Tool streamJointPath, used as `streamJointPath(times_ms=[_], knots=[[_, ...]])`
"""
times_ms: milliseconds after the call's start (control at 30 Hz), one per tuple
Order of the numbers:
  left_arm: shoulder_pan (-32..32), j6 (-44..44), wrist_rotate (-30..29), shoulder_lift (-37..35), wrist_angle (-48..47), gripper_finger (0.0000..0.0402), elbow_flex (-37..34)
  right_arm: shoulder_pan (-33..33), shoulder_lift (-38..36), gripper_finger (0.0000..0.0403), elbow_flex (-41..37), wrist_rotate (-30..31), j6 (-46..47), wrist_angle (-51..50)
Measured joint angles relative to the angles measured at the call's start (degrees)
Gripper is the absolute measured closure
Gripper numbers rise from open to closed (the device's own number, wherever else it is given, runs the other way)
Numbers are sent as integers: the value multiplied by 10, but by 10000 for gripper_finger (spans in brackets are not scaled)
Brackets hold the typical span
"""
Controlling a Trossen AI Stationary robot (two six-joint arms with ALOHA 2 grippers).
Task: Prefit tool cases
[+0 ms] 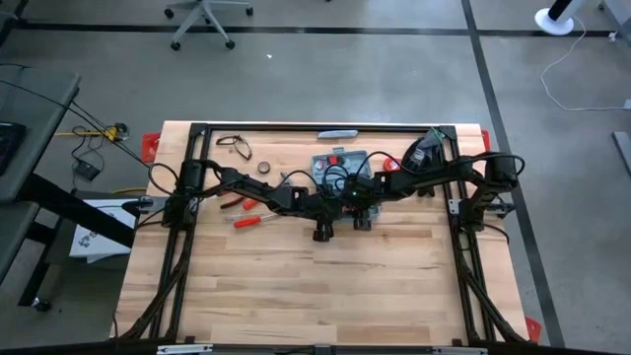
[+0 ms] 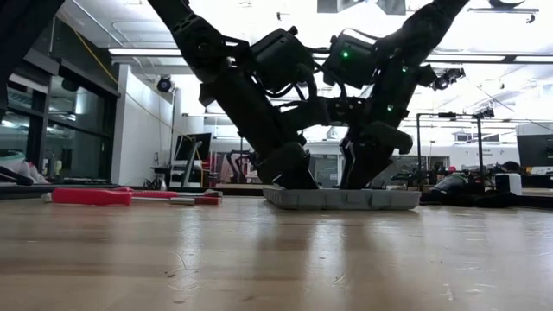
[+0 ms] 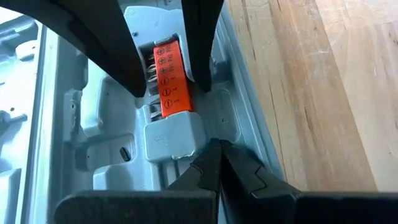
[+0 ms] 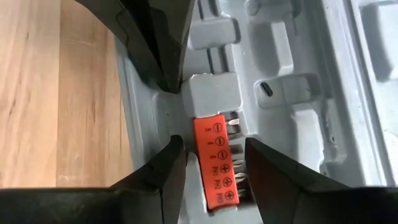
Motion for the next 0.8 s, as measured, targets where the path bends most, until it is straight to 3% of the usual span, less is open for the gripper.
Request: streamJointPath(times_ms=[333, 700, 800], knots=[[0, 0, 12, 2, 19, 401, 0, -5, 2, 246, -14, -20, 25, 21], [0, 5, 15, 2, 27, 401, 2, -8, 7, 247, -11, 42, 25, -32], [0, 6, 13, 2, 28, 401, 3, -8, 18, 266, -10, 52, 26, -33]])
